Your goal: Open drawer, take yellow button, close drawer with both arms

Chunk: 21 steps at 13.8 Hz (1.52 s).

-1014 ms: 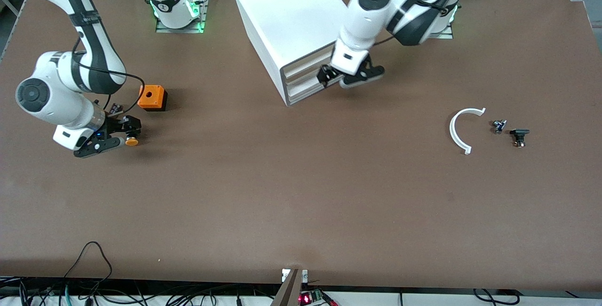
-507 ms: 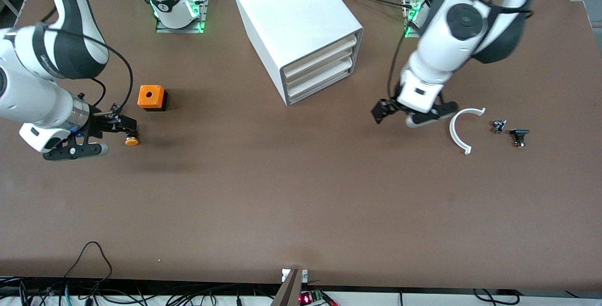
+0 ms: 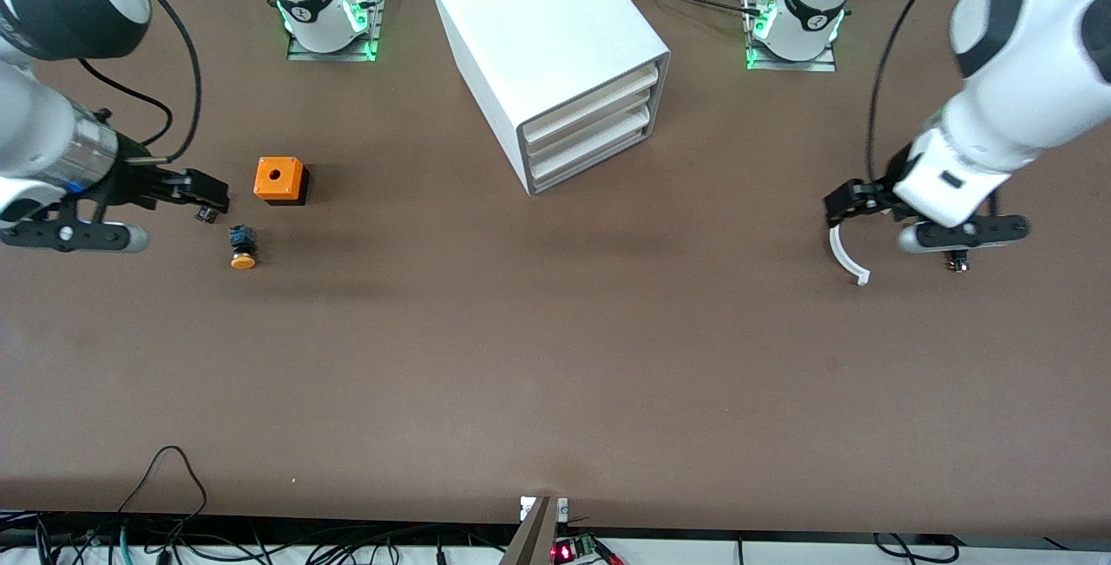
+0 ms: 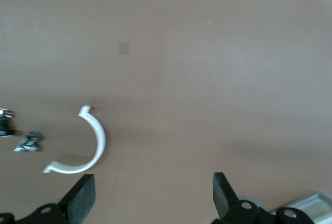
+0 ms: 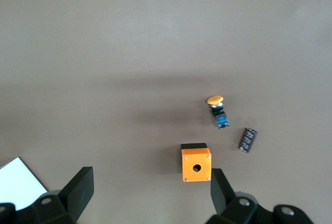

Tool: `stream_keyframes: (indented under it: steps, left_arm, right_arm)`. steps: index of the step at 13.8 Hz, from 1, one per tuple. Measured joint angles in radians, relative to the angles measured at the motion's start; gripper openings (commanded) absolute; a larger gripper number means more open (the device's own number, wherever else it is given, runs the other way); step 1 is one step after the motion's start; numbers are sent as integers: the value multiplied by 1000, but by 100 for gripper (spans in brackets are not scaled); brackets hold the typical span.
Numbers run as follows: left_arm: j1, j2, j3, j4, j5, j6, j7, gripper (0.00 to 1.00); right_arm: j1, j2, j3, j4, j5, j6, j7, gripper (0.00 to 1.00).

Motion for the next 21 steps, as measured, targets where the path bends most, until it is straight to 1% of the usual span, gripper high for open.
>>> stream_keyframes:
  steps: [3,4,6,8,10,12,15,16,19,21]
  left_arm:
    - [-6,-4,37,110,-1,-122,38,100]
    - [-8,-6,48,134,-1,-143,39,100]
    - [-12,-8,81,150,-1,-156,41,100]
    - [-11,-7,121,150,-1,-158,50,100]
    - [-12,-11,131,151,-1,-164,53,100]
    - [-21,-17,131,153,-1,-169,53,100]
    - [-38,-20,131,153,0,-173,53,100]
    - [-38,-20,133,152,0,-174,53,100]
    - [-37,-20,179,151,1,-179,58,100]
    - [-36,-20,193,150,1,-180,83,100]
  right_arm:
    - [74,-51,-122,0,0,-29,0,100]
    - [85,-64,-144,0,0,-52,-1,100]
    - [92,-87,-185,-1,-1,-111,-1,100]
    - [93,-128,-245,-9,0,-139,-46,100]
    - [92,-202,-289,-65,1,-144,-98,100]
    - [93,-283,-296,-149,2,-126,-104,100]
    - [98,-384,-295,-289,2,-34,-126,100]
    - [98,-400,-295,-311,2,-31,-151,100]
    - [98,-404,-294,-313,2,-17,-167,100]
    - [98,-403,-294,-313,4,5,-174,100]
